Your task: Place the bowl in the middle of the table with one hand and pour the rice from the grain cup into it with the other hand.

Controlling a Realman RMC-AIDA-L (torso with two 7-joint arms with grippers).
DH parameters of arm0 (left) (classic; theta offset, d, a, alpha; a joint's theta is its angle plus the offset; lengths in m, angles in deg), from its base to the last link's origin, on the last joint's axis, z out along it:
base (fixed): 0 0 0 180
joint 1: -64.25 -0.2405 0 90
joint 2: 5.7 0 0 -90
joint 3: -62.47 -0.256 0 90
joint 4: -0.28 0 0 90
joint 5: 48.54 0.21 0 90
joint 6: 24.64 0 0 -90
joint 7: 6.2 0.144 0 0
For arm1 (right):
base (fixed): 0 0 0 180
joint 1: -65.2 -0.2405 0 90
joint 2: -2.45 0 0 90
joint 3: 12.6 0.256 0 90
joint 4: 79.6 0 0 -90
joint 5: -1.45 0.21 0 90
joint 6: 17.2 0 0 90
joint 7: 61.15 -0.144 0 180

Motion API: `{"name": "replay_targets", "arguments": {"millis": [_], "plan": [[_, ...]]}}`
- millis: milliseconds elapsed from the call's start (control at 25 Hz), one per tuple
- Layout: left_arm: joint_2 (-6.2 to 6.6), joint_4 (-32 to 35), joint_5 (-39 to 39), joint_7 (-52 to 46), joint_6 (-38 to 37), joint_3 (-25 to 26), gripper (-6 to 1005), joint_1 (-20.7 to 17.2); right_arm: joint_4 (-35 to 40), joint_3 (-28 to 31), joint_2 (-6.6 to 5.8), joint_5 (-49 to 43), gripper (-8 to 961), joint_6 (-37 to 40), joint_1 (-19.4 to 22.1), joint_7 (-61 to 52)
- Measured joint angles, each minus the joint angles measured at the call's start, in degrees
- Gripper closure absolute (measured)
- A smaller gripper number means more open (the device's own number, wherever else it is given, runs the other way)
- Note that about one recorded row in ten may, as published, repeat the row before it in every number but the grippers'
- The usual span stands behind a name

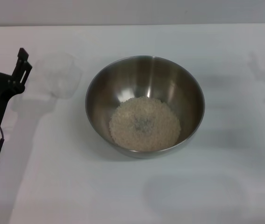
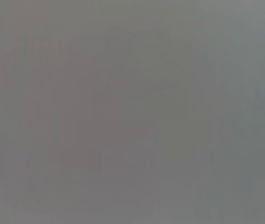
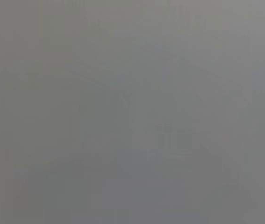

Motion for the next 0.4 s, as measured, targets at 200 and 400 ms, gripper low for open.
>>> {"name": "replay_targets", "arguments": {"millis": [200, 400], "plan": [[-0.01, -0.73, -0.07, 0.38, -0.23, 0.08, 202, 0.78, -0.03, -1.69, 0.14, -0.11, 161, -0.99, 0.5, -0.48], [0.14, -0.25, -0.02, 0.4, -0.84, 0.07, 156, 1.32, 0.12, -1.98, 0.25, -0.11, 161, -2.74, 0.64, -2.5]]}}
